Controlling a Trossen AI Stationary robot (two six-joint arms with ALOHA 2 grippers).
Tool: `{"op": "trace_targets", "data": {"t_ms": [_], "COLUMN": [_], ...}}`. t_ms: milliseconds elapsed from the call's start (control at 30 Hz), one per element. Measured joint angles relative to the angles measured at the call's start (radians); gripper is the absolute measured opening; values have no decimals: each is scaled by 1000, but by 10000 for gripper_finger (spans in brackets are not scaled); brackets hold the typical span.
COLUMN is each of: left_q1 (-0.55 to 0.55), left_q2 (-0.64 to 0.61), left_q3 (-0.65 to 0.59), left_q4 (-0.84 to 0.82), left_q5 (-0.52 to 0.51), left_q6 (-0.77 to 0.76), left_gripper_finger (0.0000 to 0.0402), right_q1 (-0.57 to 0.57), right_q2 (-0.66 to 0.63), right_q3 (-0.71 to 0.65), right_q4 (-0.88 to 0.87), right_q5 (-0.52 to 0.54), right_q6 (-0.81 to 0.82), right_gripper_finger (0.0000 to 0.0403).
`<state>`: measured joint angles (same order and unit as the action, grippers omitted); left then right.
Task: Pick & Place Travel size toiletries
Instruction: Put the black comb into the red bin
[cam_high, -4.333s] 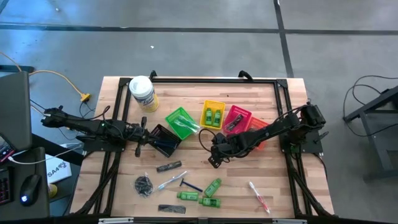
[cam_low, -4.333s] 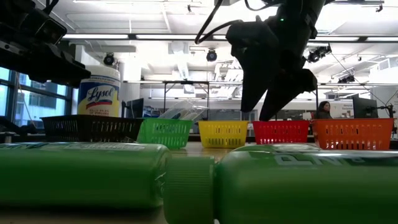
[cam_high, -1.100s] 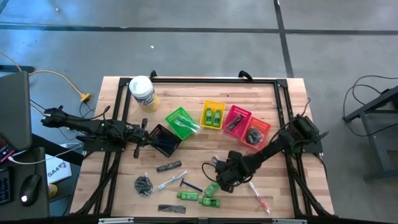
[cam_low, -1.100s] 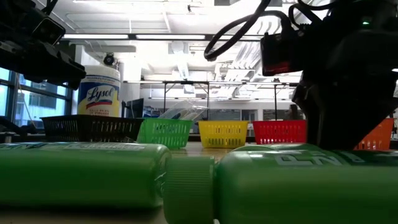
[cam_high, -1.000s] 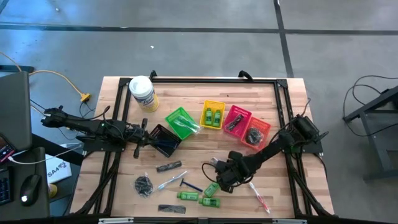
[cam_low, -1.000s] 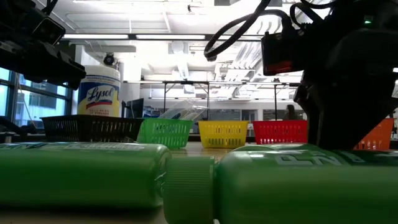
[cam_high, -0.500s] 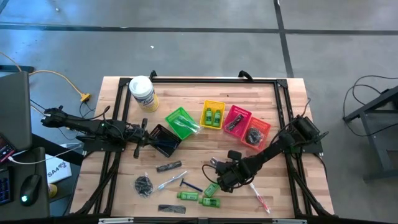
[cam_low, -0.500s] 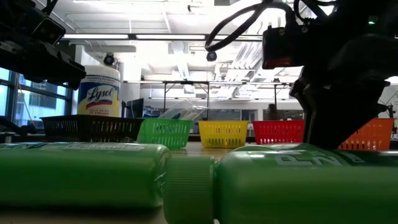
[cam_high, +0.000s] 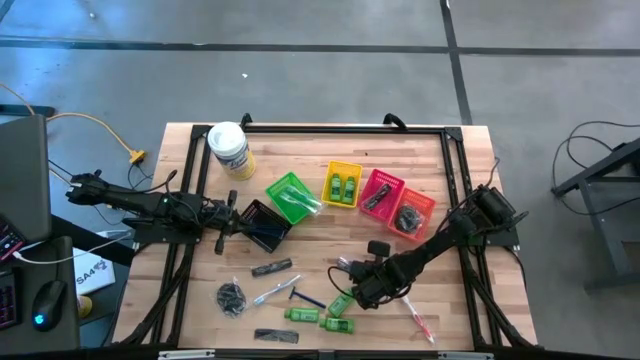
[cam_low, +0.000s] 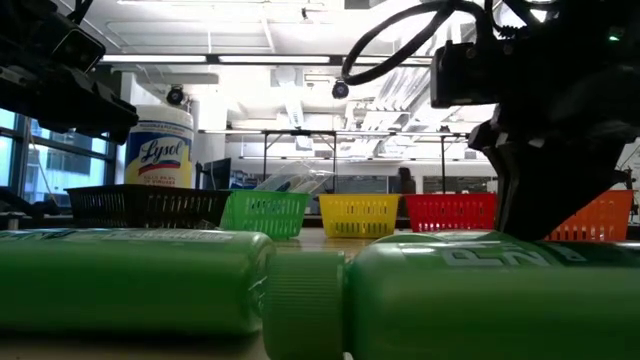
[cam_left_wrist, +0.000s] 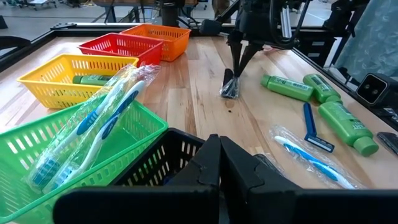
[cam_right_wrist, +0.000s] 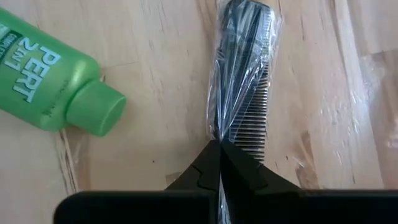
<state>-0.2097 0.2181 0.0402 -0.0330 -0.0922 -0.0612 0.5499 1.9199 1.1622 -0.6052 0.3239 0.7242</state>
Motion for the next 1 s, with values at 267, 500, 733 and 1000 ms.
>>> {"op": "trace_targets", "data": {"t_ms": [267, 500, 733, 1000], "left_q1": [0, 0, 0, 0], "left_q2": [0, 0, 0, 0], "left_q3": [0, 0, 0, 0], "left_q4": [0, 0, 0, 4], "left_q5": [0, 0, 0, -1], "left_q6": [0, 0, 0, 4], "left_gripper_finger": [0, 0, 0, 0], "right_q1": [-14, -14, -10, -40], "right_q2": [-59, -100, -193, -359], "right_q3": [0, 1, 2, -10], "right_q4": [-21, -26, 10, 57], "right_q5": [51, 113, 150, 148], "right_q6": [-27, -79, -215, -433], "right_gripper_finger": [3, 4, 3, 3]}}
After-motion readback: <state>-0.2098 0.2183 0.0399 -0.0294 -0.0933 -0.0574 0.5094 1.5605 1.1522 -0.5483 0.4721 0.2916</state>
